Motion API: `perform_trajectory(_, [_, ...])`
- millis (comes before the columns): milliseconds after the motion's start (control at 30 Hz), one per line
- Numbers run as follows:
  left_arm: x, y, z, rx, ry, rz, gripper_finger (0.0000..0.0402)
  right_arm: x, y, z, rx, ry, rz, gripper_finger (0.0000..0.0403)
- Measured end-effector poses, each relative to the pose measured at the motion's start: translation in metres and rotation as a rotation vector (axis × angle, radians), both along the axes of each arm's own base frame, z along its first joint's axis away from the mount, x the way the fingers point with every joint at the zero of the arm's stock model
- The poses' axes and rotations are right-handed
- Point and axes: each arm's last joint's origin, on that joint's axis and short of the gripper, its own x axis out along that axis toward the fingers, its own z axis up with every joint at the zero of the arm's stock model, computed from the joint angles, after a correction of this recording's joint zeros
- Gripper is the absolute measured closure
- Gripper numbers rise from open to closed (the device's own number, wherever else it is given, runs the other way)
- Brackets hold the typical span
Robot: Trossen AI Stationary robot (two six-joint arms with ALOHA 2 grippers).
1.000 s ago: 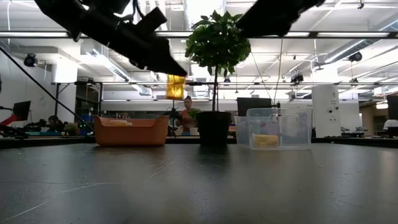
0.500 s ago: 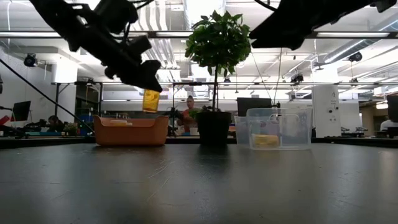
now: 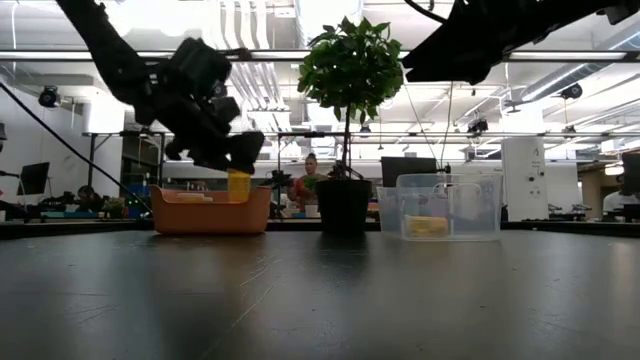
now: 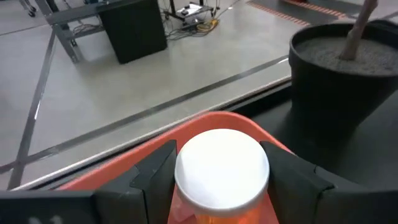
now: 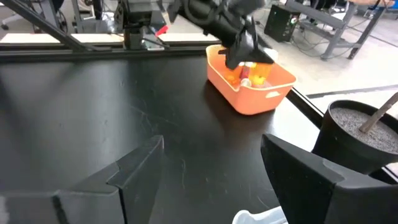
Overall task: Pick and place medicine bottles into bin by pill shape (circle, oval)
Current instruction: Put the orange tablet pill bottle into the orange bin
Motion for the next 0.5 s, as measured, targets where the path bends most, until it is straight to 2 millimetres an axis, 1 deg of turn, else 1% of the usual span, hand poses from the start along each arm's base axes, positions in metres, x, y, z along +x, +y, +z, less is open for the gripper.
perform_trajectory(233, [0.011, 0.007, -0.020, -0.010, -0.051, 0.021, 0.0208, 0.000, 0.000, 0.000, 0.000, -0.003, 0.000, 0.0142])
perform_trajectory(367, [0.013, 0.010, -0.032, -0.028, -0.016, 0.036, 0.0208, 0.000, 0.000, -0.001, 0.000, 0.000, 0.000, 0.0142])
perform_trajectory(500, [0.013, 0.011, -0.040, -0.047, -0.004, 0.051, 0.0207, 0.000, 0.000, -0.002, -0.001, 0.003, 0.000, 0.0142])
